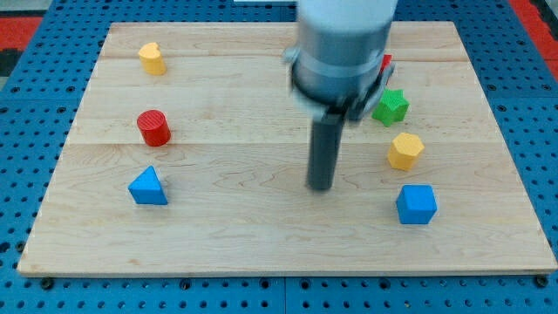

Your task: Drag the blue triangle towards the bottom right of the board

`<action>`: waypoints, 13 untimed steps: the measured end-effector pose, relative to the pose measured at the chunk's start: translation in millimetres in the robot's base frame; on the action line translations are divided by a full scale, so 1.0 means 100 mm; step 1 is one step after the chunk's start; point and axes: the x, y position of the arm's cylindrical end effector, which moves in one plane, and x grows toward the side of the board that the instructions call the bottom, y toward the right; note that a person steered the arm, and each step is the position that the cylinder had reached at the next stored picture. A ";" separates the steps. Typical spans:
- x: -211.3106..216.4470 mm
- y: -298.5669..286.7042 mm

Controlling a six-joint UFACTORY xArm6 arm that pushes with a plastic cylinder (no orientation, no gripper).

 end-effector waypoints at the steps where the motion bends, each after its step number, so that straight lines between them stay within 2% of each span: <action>1: 0.68 -0.75; 2: 0.48 -1.96; 3: 0.09 -2.68; 4: -0.43 -2.68; 5: -0.60 -2.07; 6: -0.42 -1.13; 7: -0.32 -0.85; 10: -0.24 -2.52; 11: -0.12 -1.92; 12: -0.17 -0.76; 13: -0.26 -0.87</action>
